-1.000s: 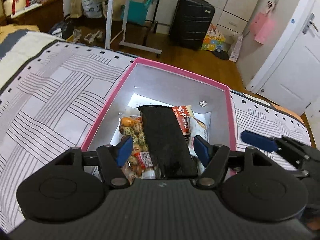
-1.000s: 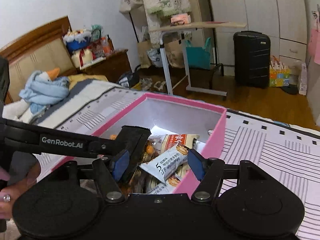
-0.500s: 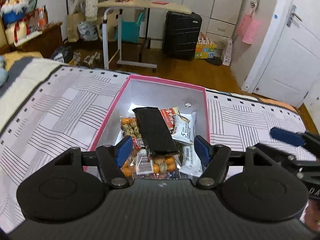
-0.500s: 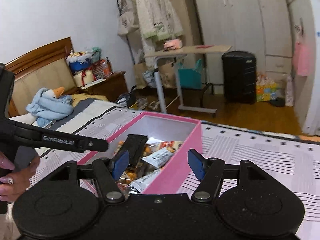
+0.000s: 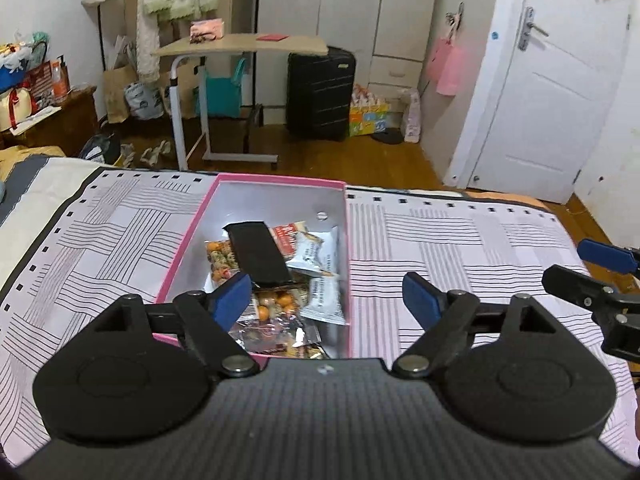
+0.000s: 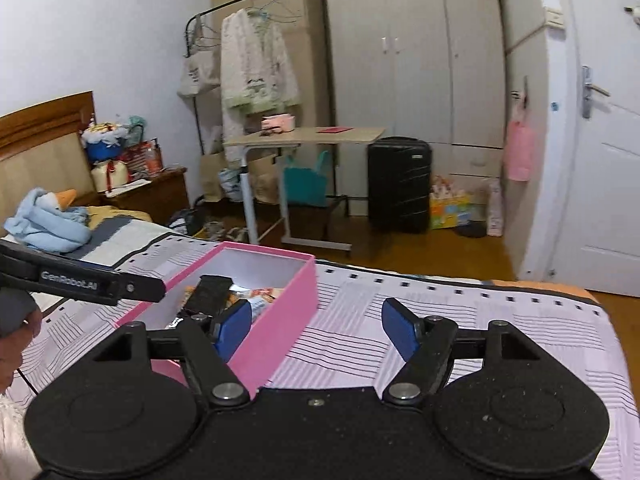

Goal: Organize snacks

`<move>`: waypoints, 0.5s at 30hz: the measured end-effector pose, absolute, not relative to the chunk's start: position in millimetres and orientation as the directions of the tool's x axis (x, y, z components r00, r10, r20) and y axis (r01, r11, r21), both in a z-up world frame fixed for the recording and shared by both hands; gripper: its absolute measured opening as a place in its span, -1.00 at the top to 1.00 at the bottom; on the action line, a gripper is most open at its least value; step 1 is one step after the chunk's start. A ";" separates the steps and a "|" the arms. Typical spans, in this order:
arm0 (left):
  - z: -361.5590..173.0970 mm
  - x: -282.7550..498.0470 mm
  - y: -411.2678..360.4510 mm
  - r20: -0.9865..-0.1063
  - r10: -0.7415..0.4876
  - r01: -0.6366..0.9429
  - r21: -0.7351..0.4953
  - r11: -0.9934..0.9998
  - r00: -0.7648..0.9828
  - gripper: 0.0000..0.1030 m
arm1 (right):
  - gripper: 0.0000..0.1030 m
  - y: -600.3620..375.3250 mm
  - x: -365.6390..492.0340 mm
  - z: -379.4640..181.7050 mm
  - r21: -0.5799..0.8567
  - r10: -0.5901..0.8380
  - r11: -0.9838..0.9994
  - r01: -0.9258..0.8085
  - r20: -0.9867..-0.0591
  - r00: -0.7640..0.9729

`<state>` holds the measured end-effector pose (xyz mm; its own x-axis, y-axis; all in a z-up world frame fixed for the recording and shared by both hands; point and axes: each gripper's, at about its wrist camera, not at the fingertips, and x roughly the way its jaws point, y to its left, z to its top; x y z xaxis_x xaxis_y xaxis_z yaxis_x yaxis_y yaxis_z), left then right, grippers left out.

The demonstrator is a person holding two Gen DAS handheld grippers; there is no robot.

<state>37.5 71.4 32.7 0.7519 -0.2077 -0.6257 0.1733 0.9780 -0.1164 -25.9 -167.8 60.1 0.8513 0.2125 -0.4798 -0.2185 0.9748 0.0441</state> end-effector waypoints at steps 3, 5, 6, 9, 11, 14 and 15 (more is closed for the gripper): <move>37.0 23.2 68.0 -0.607 -0.226 0.183 -0.133 0.974 0.762 -0.63 | -0.57 -175.3 -36.9 62.7 0.055 0.185 0.982 -0.181 -0.485 0.855; 38.2 14.0 66.8 -0.597 -0.238 0.191 -0.141 0.971 0.766 -0.64 | -0.57 -177.8 -42.4 61.5 0.052 0.168 0.985 -0.164 -0.491 0.855; 38.0 9.6 66.7 -0.593 -0.243 0.196 -0.144 0.970 0.768 -0.64 | -0.57 -177.8 -45.5 60.3 0.048 0.158 0.987 -0.155 -0.493 0.856; 36.0 1.2 66.1 -0.587 -0.253 0.202 -0.152 0.968 0.769 -0.65 | -0.58 -178.6 -53.0 58.1 0.042 0.141 0.989 -0.139 -0.496 0.857; 34.0 -3.6 65.2 -0.586 -0.250 0.203 -0.146 0.968 0.771 -0.65 | -0.60 -179.1 -57.4 56.6 0.039 0.127 0.991 -0.125 -0.496 0.859; 28.8 -8.6 62.8 -0.591 -0.246 0.206 -0.135 0.969 0.768 -0.66 | -0.79 -177.3 -62.8 52.4 0.032 0.116 0.993 -0.116 -0.503 0.857; 26.6 -10.9 61.9 -0.591 -0.244 0.205 -0.134 0.970 0.769 -0.66 | -0.89 -176.8 -64.1 50.9 0.035 0.112 0.993 -0.110 -0.502 0.857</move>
<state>-10.9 61.9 26.6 0.7687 -0.2439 -0.5913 0.2050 0.9696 -0.1336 -64.1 -176.8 50.9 0.8575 0.1121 -0.5022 -0.1096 0.9934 0.0346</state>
